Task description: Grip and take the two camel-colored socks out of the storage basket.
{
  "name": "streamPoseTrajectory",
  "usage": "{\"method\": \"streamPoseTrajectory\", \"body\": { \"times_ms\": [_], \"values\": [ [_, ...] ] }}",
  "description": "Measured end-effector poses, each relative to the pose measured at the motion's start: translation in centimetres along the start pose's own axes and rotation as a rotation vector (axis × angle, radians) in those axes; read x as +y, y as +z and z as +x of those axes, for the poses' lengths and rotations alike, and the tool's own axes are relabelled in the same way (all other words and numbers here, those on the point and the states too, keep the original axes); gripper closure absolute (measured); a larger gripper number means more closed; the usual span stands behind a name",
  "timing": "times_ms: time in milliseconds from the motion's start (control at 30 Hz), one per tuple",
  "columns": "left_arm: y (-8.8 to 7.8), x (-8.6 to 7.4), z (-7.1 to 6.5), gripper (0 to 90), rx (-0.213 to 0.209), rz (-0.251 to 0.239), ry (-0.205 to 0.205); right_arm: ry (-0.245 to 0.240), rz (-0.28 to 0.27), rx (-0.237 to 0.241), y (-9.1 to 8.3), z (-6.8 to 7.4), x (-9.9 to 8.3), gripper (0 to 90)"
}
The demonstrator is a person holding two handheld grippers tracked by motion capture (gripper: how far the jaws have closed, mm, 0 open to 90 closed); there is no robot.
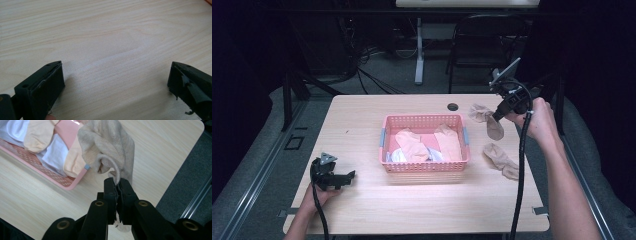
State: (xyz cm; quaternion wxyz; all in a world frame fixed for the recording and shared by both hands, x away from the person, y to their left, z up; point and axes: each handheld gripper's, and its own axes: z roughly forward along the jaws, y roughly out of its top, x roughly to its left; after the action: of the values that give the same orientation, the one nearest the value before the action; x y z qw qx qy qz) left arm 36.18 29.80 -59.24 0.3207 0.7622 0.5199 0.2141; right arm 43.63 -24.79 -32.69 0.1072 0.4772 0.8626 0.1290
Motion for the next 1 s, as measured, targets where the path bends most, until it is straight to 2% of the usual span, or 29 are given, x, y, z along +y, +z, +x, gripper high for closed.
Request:
{"method": "streamPoseTrajectory", "body": {
  "times_ms": [467, 800, 900, 1000],
  "values": [
    [0.0, 0.0, 0.0, 0.3, 0.001, 0.001, 0.002, 0.058, 0.025, -0.017, 0.1, -2.6, -2.8, 86.5],
    [0.0, 0.0, 0.0, 0.3, 0.001, 0.001, 0.002, 0.098, 0.079, -0.008, 2.7, -4.1, -4.5, 86.5],
    [0.0, 0.0, 0.0, 0.3, 0.002, 0.001, 0.002, 0.119, 0.078, -0.008, 4.1, -4.3, -5.0, 86.5],
    [0.0, 0.0, 0.0, 0.3, 0.002, 0.003, 0.001, 0.118, 0.120, -0.003, 5.6, -4.7, -5.3, 86.5]
  ]
}}
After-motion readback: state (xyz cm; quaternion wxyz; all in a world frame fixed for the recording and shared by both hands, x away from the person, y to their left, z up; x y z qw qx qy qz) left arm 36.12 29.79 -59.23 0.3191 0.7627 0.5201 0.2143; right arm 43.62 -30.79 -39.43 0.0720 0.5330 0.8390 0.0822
